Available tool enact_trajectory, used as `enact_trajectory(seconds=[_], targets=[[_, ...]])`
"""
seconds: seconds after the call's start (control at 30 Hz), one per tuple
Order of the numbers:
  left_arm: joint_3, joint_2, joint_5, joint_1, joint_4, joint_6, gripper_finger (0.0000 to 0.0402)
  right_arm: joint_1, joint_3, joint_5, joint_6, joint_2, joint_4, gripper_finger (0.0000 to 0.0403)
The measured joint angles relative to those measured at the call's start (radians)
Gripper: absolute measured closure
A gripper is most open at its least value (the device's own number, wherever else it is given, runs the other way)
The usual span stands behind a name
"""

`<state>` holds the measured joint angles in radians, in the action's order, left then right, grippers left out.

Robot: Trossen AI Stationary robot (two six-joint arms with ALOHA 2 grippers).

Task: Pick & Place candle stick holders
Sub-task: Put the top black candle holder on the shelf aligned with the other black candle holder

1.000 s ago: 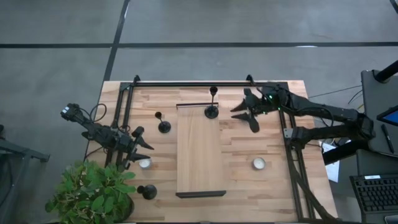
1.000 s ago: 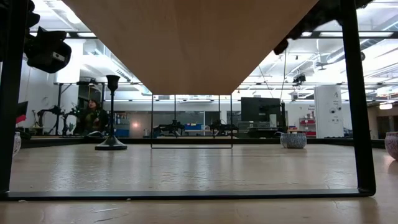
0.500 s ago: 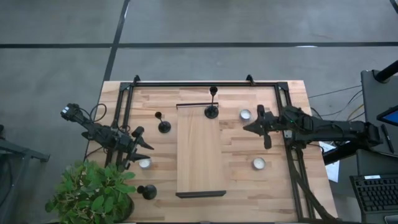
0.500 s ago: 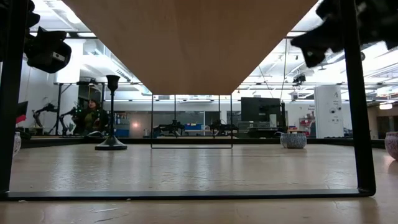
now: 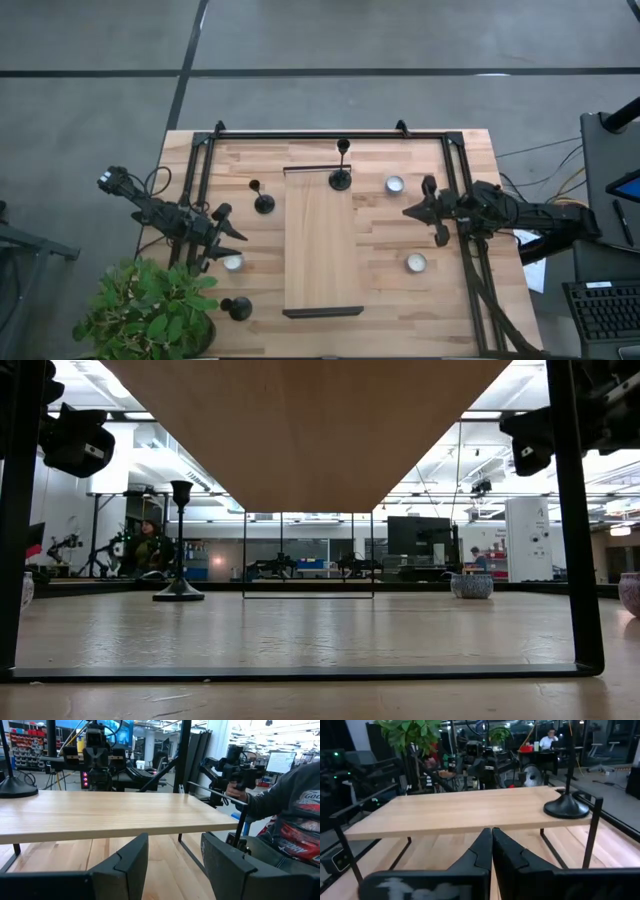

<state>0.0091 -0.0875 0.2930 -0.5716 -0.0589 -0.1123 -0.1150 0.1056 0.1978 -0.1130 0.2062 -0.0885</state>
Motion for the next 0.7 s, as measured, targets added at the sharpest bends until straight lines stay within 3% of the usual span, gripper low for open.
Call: enact_trajectory(seconds=[0.43, 0.7], targets=[[0.000, 0.000, 0.000, 0.000, 0.000, -0.002, 0.0223, 0.000, -0.077, 0.001, -0.039, -0.058, 0.004, 0.0394], [0.000, -0.001, -0.009, 0.000, -0.034, -0.145, 0.0223, 0.000, -0.077, 0.008, -0.064, -0.038, 0.050, 0.0394]])
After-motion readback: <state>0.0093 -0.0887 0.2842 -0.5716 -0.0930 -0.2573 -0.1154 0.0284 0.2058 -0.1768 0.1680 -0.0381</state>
